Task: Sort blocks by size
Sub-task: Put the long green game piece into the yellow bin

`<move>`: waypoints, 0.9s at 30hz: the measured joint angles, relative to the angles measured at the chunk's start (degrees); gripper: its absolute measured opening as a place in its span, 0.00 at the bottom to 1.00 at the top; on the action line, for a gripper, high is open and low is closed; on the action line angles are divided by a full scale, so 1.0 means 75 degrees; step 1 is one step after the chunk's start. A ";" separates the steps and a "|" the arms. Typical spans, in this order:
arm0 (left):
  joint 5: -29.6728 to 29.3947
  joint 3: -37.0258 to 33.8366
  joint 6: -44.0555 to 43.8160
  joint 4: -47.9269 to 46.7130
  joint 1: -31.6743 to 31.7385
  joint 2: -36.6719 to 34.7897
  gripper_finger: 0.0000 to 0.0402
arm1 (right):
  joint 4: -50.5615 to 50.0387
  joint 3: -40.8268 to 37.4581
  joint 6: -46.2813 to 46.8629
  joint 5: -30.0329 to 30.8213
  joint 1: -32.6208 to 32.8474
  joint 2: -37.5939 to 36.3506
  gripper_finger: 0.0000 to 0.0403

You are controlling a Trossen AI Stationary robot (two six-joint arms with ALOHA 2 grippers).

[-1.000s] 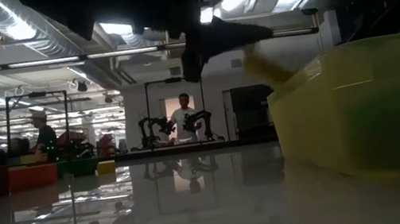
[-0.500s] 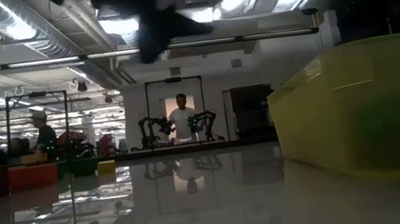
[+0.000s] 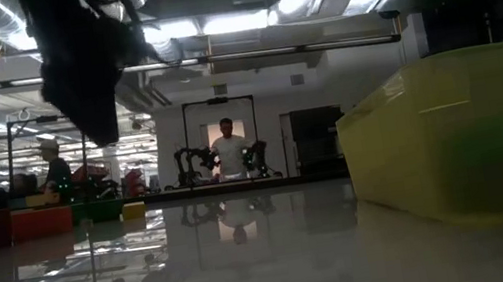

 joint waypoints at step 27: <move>0.0276 -0.1549 -0.3118 -0.0346 0.0520 0.0044 0.44 | -0.0009 0.0000 -0.0052 -0.0002 0.0000 -0.0880 0.85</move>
